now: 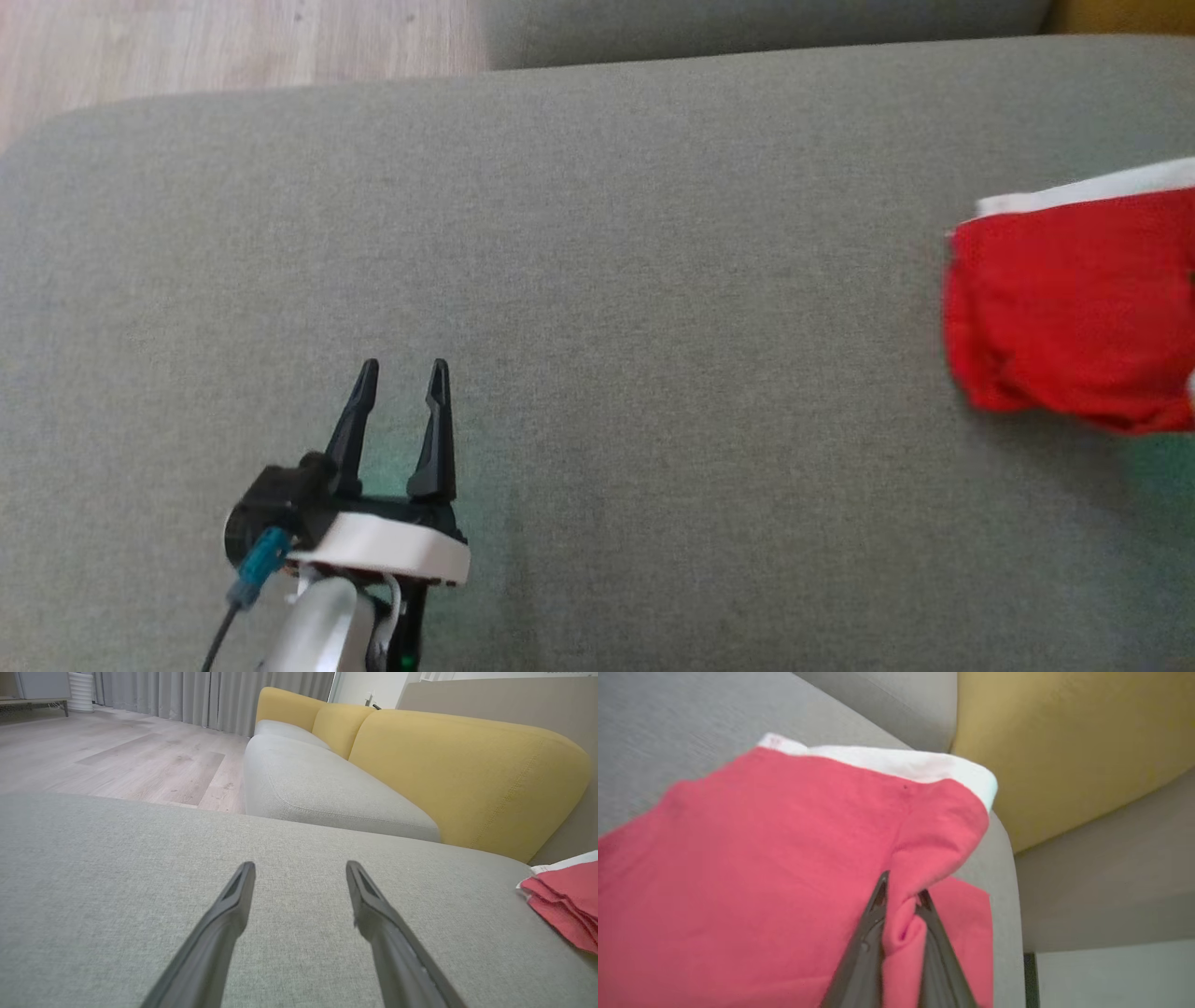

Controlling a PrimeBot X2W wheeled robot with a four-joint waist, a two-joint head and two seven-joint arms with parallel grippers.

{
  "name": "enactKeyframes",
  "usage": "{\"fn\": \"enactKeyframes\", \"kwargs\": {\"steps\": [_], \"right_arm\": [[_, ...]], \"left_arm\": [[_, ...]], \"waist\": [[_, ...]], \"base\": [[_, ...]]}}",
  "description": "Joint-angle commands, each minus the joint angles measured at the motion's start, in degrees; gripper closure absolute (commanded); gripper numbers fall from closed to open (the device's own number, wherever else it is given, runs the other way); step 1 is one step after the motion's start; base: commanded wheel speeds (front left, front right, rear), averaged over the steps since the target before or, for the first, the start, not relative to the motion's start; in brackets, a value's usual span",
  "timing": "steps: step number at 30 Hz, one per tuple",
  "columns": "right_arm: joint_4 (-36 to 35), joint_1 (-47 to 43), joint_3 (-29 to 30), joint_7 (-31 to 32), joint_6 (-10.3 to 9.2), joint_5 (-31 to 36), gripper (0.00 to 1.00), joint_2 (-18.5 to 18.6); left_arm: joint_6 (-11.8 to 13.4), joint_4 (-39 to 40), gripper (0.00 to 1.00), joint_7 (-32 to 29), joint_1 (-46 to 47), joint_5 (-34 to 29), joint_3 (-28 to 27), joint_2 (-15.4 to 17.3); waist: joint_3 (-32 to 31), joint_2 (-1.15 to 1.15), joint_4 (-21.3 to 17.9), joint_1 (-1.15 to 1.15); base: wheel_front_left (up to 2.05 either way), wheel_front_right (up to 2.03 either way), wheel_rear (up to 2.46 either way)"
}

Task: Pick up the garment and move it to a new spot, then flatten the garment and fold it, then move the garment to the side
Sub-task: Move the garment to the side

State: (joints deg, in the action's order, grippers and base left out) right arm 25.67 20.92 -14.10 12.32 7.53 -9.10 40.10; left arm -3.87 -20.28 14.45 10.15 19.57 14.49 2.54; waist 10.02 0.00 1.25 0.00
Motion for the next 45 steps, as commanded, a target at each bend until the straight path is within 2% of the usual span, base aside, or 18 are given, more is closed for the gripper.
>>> {"fn": "enactKeyframes", "kwargs": {"steps": [1,6,13,21,28,29,30,31,38,41,45], "right_arm": [[-0.09,-0.15,1.02,0.10,-0.04,-0.21,1.00,3.52],[3.72,0.49,3.80,-0.08,-0.04,1.62,1.00,5.95],[6.38,1.11,6.32,-0.23,-0.04,6.41,1.00,7.38],[7.13,2.19,8.54,-0.32,-0.04,11.25,1.00,7.34],[7.26,2.37,12.17,-0.66,-0.04,13.85,1.00,5.23],[7.02,2.38,12.74,-0.83,-0.04,14.14,0.81,4.70],[6.74,2.34,13.31,-0.97,-0.04,14.46,0.30,4.19],[6.50,2.29,14.00,-0.98,-0.04,14.77,0.00,3.63],[3.61,1.20,16.72,-0.32,-0.04,16.84,0.00,-0.04],[0.51,1.25,17.02,-0.61,-0.04,18.32,0.00,-1.52],[-4.66,1.50,17.74,-1.54,-0.04,18.92,0.00,-5.54]], "left_arm": [[-0.28,1.72,0.00,0.55,2.61,-0.61,-2.28,0.33],[-0.66,1.60,0.00,0.55,3.37,-0.87,-2.49,0.33],[-1.01,1.60,0.00,0.55,4.13,-1.19,-3.00,0.33],[-1.31,1.58,0.00,0.55,4.50,-1.49,-3.34,0.33],[-1.63,1.42,0.00,0.55,5.19,-1.78,-3.63,0.33],[-1.67,1.38,0.00,0.55,5.25,-1.82,-3.65,0.33],[-1.71,1.34,0.00,0.55,5.31,-1.84,-3.68,0.33],[-1.73,1.26,0.00,0.55,5.35,-1.87,-3.72,0.33],[-1.77,0.52,0.00,0.55,4.93,-1.86,-3.86,0.33],[-1.66,0.43,0.00,0.55,4.57,-1.70,-3.95,0.33],[-1.39,0.41,0.00,0.55,3.96,-1.35,-3.94,0.33]], "waist": [[0.80,0.00,0.24,0.00],[2.14,0.00,0.75,0.00],[3.65,0.00,1.32,0.00],[4.79,0.00,1.49,0.00],[5.79,0.00,1.85,0.00],[5.86,0.00,1.88,0.00],[5.89,0.00,1.91,0.00],[5.85,0.00,1.93,0.00],[3.89,0.00,1.67,0.00],[2.46,0.00,1.44,0.00],[0.21,0.00,1.29,0.00]], "base": [[0.00,0.00,0.00],[0.00,0.00,0.00],[0.00,0.00,0.00],[0.00,0.00,0.00],[0.00,0.00,0.00],[0.00,0.00,0.00],[0.00,0.00,0.00],[0.00,0.00,0.00],[0.00,0.00,0.00],[0.00,0.00,0.00],[0.00,0.00,0.00]]}}
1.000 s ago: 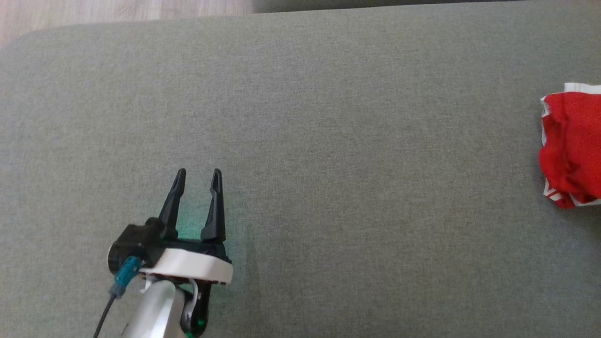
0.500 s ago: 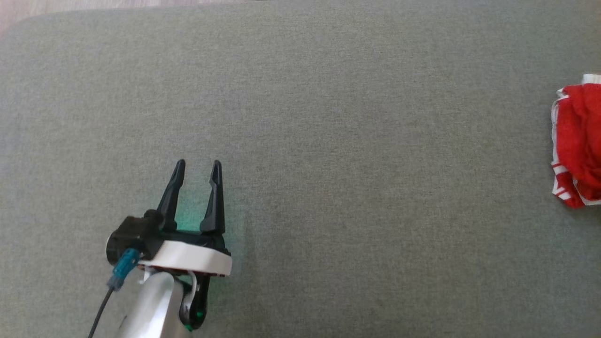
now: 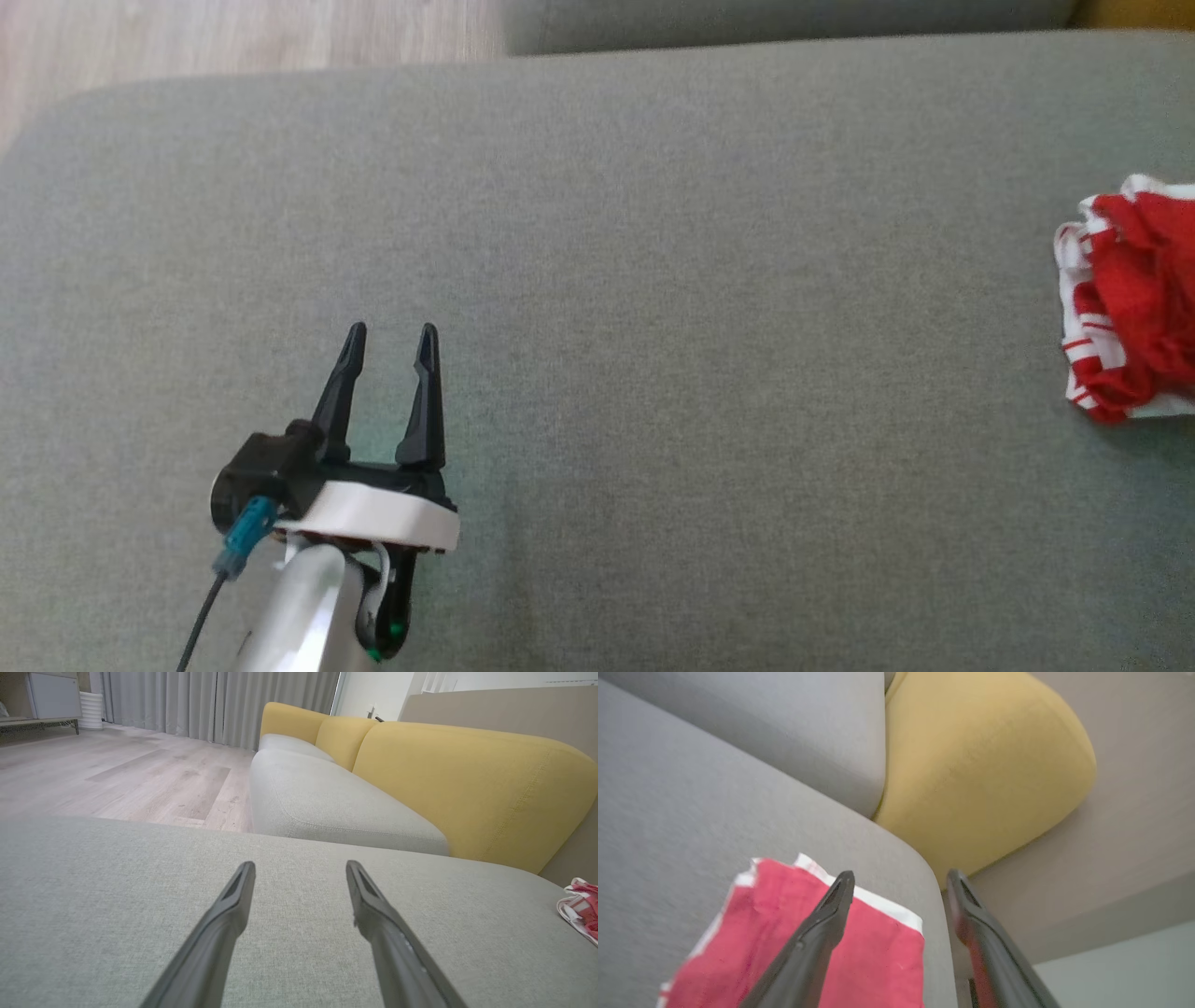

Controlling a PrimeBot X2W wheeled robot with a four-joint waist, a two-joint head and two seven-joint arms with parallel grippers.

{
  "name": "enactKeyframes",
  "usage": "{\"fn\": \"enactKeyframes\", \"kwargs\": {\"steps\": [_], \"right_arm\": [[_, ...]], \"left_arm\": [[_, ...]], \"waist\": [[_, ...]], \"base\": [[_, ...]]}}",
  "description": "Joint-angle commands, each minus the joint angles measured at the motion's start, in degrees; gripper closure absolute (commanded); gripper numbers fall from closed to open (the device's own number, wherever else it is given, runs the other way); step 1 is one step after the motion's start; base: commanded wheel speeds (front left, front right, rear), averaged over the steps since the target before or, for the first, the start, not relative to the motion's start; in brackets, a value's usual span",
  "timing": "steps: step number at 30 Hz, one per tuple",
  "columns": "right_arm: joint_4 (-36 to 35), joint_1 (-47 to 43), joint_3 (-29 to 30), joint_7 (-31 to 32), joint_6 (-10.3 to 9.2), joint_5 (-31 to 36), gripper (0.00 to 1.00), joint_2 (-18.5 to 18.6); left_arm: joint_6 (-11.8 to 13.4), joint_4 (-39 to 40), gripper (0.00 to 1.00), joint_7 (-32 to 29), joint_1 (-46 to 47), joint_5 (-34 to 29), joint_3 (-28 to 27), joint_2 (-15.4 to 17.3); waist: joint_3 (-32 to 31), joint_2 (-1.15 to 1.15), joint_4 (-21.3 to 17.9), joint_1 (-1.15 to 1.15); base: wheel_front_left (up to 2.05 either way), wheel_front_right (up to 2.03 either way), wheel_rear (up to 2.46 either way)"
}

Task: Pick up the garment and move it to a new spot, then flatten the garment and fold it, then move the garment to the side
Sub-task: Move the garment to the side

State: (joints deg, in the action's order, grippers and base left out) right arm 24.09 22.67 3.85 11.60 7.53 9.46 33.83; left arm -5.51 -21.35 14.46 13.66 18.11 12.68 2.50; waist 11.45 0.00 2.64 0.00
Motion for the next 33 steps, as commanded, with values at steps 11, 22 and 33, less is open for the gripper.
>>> {"fn": "enactKeyframes", "kwargs": {"steps": [11,22,33], "right_arm": [[-21.17,-4.42,2.72,-8.43,-0.04,-5.78,0.00,-22.95],[-19.48,-15.63,1.32,-20.05,-0.04,-15.87,0.00,-30.91],[-7.47,-21.05,-2.04,-26.48,-0.04,-17.36,0.00,-30.94]], "left_arm": [[2.32,4.87,0.00,0.54,-1.80,2.47,-2.90,0.38],[2.60,6.38,0.00,0.54,-5.09,1.16,-2.60,0.38],[3.14,7.60,0.00,0.54,-8.35,-0.23,-3.22,0.38]], "waist": [[-7.01,0.00,1.22,0.00],[-9.39,0.00,2.61,0.00],[-11.16,0.00,2.97,0.00]], "base": [[0.00,0.00,0.00],[0.00,0.00,0.00],[0.00,0.00,0.00]]}}
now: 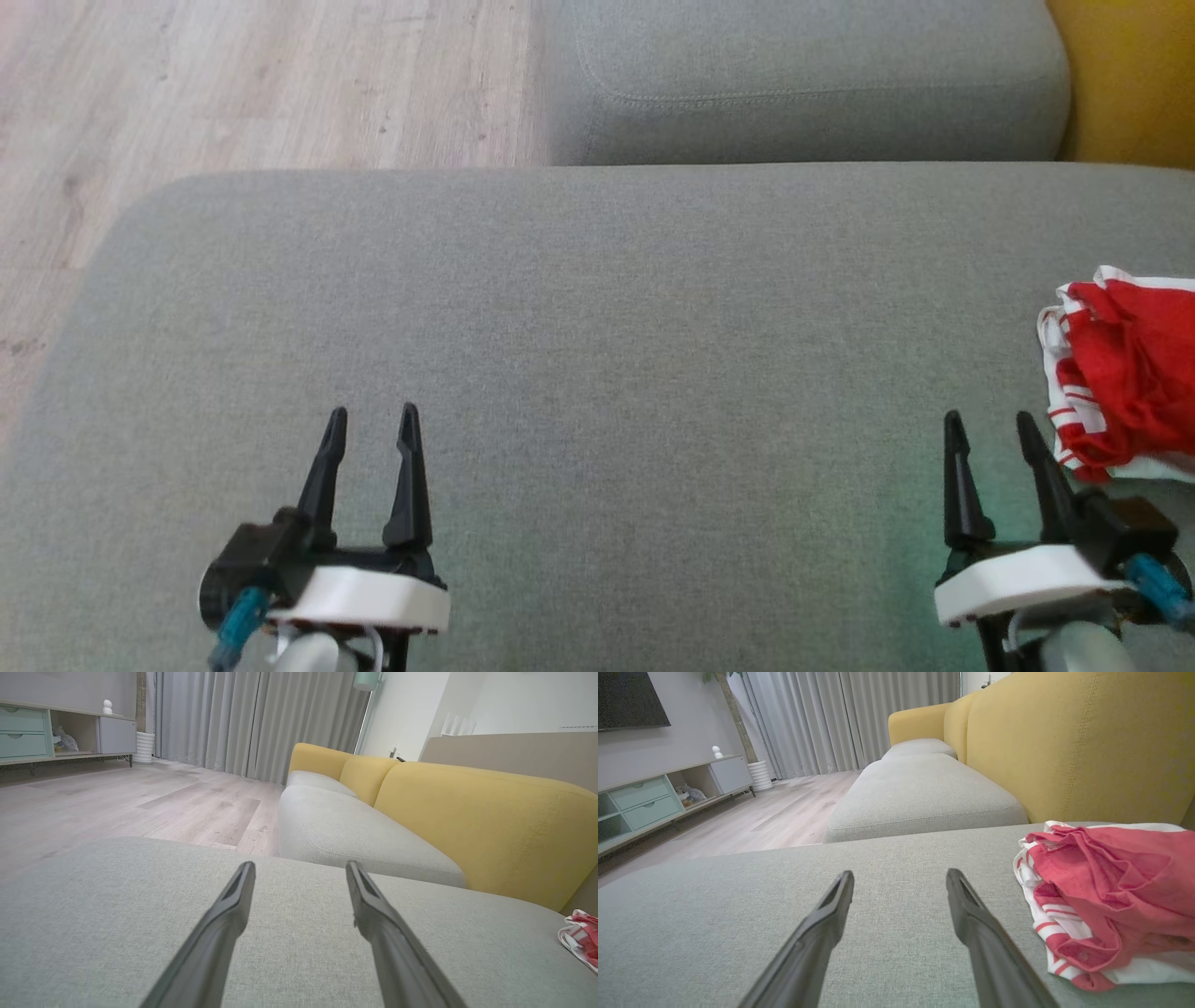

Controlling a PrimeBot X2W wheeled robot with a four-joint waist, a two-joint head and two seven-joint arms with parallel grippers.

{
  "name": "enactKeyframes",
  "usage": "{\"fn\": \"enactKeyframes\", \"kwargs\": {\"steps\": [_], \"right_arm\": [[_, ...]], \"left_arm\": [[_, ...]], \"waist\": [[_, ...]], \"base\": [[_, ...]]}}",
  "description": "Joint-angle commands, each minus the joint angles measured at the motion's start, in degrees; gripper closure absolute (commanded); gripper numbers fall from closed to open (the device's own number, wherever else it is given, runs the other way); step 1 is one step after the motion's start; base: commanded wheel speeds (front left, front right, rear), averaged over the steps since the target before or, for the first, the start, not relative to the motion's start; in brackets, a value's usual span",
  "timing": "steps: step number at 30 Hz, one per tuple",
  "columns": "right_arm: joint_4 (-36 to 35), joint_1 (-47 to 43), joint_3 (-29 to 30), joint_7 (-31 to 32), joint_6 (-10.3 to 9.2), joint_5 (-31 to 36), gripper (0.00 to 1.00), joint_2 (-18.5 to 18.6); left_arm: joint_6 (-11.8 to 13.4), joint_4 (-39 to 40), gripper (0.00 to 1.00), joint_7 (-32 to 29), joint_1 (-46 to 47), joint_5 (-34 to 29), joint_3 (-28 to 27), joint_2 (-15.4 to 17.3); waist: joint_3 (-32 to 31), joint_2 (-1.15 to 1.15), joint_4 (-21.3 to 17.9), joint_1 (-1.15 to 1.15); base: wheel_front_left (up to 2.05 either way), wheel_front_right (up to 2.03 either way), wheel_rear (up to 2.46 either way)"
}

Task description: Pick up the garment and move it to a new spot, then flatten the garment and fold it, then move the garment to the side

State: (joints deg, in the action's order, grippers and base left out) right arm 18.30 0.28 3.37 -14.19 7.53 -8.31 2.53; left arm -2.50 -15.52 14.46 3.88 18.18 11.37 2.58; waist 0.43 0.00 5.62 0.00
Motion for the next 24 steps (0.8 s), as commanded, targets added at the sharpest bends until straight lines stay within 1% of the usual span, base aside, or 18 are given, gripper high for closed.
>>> {"fn": "enactKeyframes", "kwargs": {"steps": [1,11,18,24], "right_arm": [[-1.55,1.18,-1.77,-0.74,-0.04,0.65,0.00,0.35],[-5.31,0.16,-3.53,-0.80,-0.04,1.28,0.00,0.35],[-6.22,-0.19,-3.78,-0.80,-0.04,1.36,0.00,0.35],[-6.36,-0.64,-3.82,-0.80,-0.04,1.42,0.00,0.35]], "left_arm": [[0.17,1.73,0.00,0.54,1.28,-0.36,-1.99,0.30],[0.66,0.35,0.00,0.54,0.93,0.60,-1.82,0.30],[1.29,0.95,0.00,0.54,0.98,1.05,-2.45,0.30],[0.93,1.36,0.00,0.54,0.84,0.76,-3.03,0.30]], "waist": [[-0.24,0.00,-0.03,0.00],[-0.53,0.00,-0.50,0.00],[-0.65,0.00,-0.48,0.00],[-0.68,0.00,-0.44,0.00]], "base": [[0.00,0.00,0.00],[0.00,0.00,0.00],[0.00,0.00,0.00],[0.00,0.00,0.00]]}}
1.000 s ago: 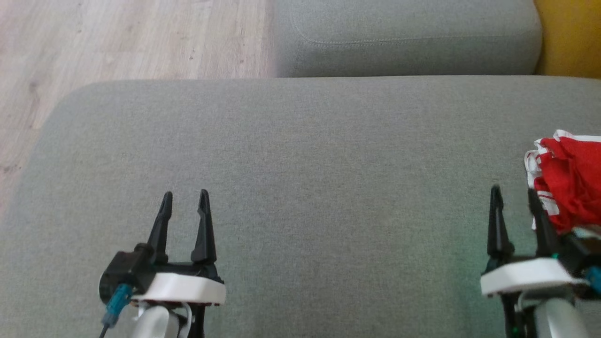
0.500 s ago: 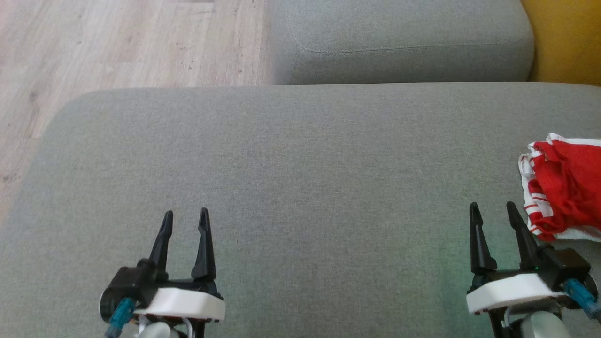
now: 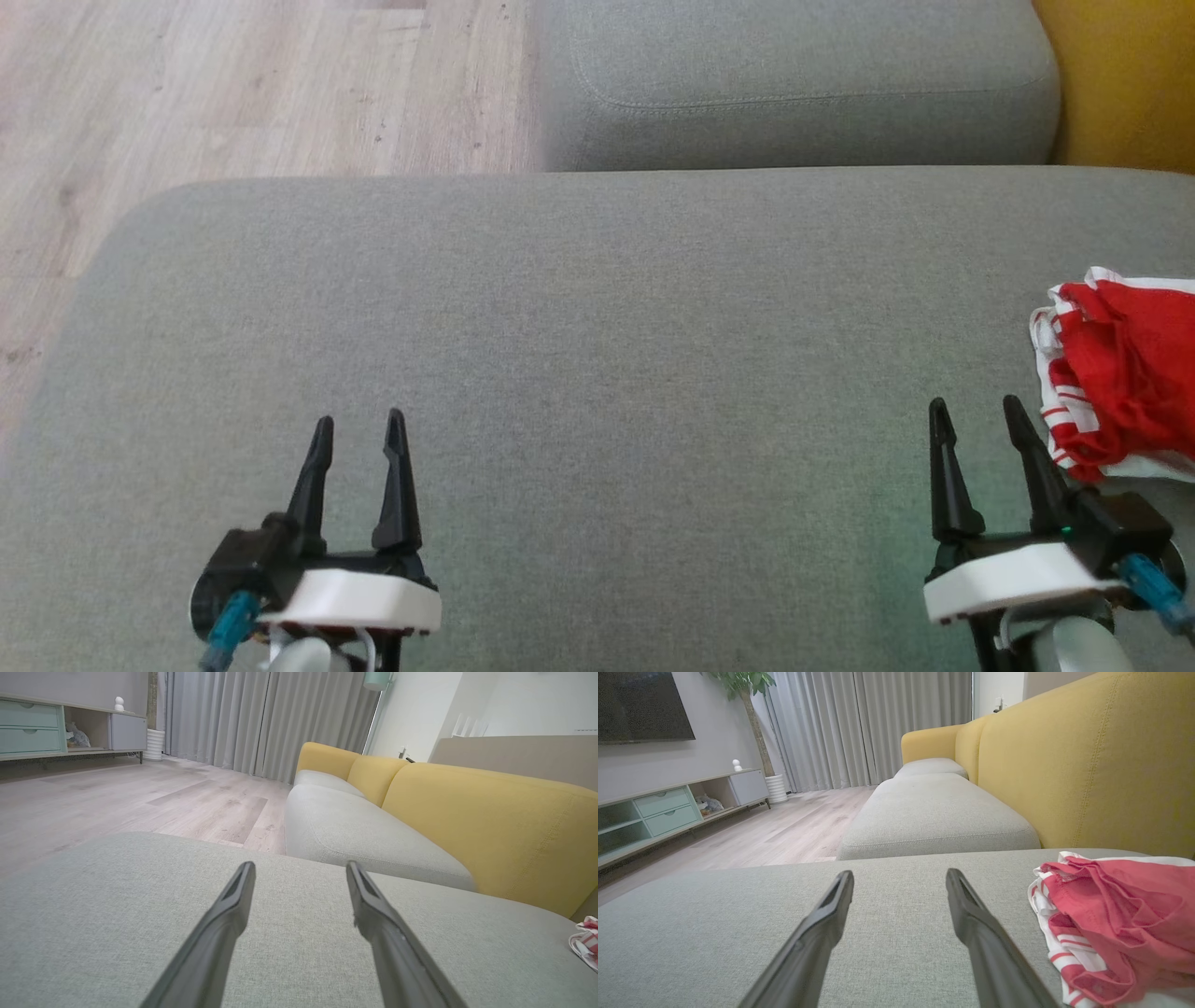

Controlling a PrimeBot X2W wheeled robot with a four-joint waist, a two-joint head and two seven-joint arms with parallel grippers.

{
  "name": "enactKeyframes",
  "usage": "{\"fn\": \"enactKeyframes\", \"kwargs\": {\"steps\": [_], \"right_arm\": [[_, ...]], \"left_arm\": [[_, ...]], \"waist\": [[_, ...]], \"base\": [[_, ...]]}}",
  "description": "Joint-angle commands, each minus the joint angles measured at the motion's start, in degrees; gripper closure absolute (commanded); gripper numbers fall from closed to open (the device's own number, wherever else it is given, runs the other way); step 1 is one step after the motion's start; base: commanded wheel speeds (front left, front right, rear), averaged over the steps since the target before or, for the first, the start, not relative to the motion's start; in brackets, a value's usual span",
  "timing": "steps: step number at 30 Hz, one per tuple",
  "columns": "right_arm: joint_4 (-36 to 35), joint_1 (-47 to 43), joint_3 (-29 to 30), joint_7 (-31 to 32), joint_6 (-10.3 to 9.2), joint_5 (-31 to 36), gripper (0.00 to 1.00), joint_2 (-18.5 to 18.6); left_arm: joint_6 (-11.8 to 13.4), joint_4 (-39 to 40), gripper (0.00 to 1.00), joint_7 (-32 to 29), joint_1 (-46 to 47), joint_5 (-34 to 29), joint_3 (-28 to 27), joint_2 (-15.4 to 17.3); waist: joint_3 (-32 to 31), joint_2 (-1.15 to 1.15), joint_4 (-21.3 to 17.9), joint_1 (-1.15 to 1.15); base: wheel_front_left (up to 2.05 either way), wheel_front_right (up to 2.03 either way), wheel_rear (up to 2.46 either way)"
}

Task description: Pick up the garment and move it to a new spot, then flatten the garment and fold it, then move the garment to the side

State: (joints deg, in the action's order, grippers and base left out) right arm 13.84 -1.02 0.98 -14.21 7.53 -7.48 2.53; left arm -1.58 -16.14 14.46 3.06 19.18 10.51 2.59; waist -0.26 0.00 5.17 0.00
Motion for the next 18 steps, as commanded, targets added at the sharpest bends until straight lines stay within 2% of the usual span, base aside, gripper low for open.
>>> {"fn": "enactKeyframes", "kwargs": {"steps": [1,11,18], "right_arm": [[-1.83,0.62,-1.56,-0.78,-0.04,0.55,0.00,0.35],[-1.97,0.74,-1.71,-0.78,-0.04,0.31,0.00,0.35],[-1.80,0.67,-2.01,-0.78,-0.04,0.06,0.00,0.35]], "left_arm": [[-0.20,2.32,0.00,0.54,1.51,0.26,-2.48,0.29],[-1.11,1.81,0.00,0.54,1.13,2.25,-2.53,0.29],[-0.68,-0.04,0.00,0.54,1.27,3.55,-2.58,0.29]], "waist": [[-0.02,0.00,-0.01,0.00],[-0.22,0.00,-0.03,0.00],[-0.24,0.00,-0.06,0.00]], "base": [[0.00,0.00,0.00],[0.00,0.00,0.00],[0.00,0.00,0.00]]}}
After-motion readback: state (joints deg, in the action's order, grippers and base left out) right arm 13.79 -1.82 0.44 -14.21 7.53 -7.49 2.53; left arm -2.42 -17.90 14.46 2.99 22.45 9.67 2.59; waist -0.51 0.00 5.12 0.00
